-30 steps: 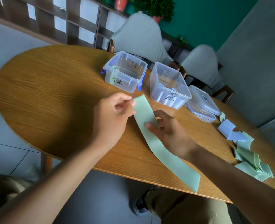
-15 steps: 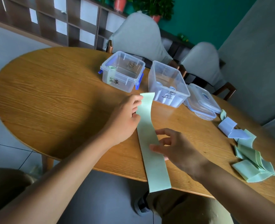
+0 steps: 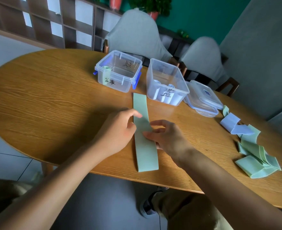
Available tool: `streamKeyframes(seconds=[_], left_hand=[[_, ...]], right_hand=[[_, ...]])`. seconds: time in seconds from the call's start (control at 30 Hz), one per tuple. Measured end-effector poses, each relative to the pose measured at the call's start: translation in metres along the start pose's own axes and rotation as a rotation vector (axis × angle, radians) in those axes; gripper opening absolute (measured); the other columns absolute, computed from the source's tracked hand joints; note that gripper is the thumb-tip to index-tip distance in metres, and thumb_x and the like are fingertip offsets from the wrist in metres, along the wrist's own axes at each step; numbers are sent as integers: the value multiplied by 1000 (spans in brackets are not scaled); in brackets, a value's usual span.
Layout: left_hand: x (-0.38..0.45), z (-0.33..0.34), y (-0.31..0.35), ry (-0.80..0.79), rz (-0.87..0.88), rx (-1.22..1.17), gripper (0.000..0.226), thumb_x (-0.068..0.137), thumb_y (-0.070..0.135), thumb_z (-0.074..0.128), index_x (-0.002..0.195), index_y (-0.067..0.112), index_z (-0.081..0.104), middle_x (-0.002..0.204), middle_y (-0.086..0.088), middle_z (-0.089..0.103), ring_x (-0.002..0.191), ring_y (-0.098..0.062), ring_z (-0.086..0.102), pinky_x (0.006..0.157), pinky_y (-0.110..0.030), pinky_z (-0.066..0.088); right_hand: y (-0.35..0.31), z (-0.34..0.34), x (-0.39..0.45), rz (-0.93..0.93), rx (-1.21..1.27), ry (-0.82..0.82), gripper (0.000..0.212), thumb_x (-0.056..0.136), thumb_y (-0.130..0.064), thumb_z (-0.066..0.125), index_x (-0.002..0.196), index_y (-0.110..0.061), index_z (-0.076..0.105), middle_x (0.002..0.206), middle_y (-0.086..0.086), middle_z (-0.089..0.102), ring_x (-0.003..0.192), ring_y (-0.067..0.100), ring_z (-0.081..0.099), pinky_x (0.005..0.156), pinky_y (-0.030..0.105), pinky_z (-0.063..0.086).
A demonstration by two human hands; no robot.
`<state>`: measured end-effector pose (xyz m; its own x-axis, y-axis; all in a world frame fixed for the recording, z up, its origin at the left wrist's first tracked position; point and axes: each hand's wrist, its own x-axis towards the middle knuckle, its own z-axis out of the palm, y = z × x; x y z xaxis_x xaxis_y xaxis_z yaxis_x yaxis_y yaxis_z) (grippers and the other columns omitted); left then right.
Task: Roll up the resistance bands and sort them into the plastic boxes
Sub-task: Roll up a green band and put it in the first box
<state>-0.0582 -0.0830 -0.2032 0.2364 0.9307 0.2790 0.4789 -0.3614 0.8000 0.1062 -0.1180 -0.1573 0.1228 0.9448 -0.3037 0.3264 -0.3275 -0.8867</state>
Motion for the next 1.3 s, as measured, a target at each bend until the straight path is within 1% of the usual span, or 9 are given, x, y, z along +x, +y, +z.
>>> streamKeyframes(seconds=[0.17, 0.3, 0.43, 0.5, 0.63, 0.73, 0.87, 1.03, 1.3], left_hand=[[-15, -3, -1, -11, 42, 57, 24, 95, 22, 62, 119, 29, 67, 120, 17, 65, 111, 0, 58, 97, -23, 48], [-27, -4, -5, -42, 80, 101, 24, 93, 30, 66, 117, 29, 68, 121, 18, 62, 119, -1, 52, 102, -27, 45], [-40, -9, -5, -59, 99, 113, 22, 91, 30, 68, 113, 30, 68, 120, 19, 62, 120, -1, 53, 103, -27, 43], [-49, -12, -1, -59, 112, 91, 18, 90, 30, 68, 108, 29, 69, 117, 20, 63, 118, 0, 53, 102, -24, 43], [-68, -14, 8, -76, 119, 37, 8, 88, 37, 69, 94, 32, 68, 115, 22, 65, 119, 5, 51, 98, -16, 38], [-78, -13, 10, -102, 164, 39, 10, 86, 40, 72, 87, 32, 65, 115, 23, 65, 121, 0, 50, 101, -22, 39], [-85, -10, 12, -114, 216, 71, 14, 82, 38, 76, 83, 31, 64, 114, 22, 65, 121, -3, 50, 100, -28, 42], [-86, -6, 10, -110, 270, 133, 18, 79, 29, 82, 78, 26, 65, 112, 17, 66, 119, -5, 51, 98, -27, 39], [-86, -5, 14, -96, 305, 178, 21, 78, 27, 82, 78, 25, 61, 113, 14, 67, 118, -9, 51, 97, -28, 40]], right_hand=[[9, 3, 2, -104, -112, 120, 39, 92, -21, 71, 128, -20, 55, 106, -2, 66, 87, 20, 72, 76, 41, 63], [22, 1, -15, -259, -309, 177, 45, 90, -28, 71, 129, -33, 51, 119, -16, 63, 94, 17, 71, 72, 40, 62], [34, -3, -30, -303, -340, 152, 49, 91, -23, 71, 134, -31, 49, 128, -16, 56, 87, 18, 70, 45, 25, 54], [38, -4, -37, -335, -374, 147, 50, 93, -22, 69, 136, -30, 47, 133, -16, 52, 74, 15, 69, 42, 22, 51], [48, -5, -50, -488, -594, 181, 45, 95, -30, 64, 136, -35, 46, 138, -17, 54, 70, 11, 65, 67, 35, 57], [57, -8, -62, -616, -550, 205, 29, 98, -24, 62, 124, -30, 55, 121, -20, 62, 60, 12, 62, 61, 34, 51], [66, -16, -73, -768, -547, 211, 15, 98, -24, 60, 113, -25, 60, 107, -15, 64, 80, 14, 65, 65, 38, 54], [71, -22, -72, -886, -687, 98, 7, 93, -17, 70, 98, -17, 67, 111, -9, 63, 111, 13, 56, 92, 31, 47], [77, -25, -70, -834, -727, 66, 4, 92, -21, 71, 94, -19, 69, 120, -9, 61, 118, 10, 52, 98, 24, 42]])
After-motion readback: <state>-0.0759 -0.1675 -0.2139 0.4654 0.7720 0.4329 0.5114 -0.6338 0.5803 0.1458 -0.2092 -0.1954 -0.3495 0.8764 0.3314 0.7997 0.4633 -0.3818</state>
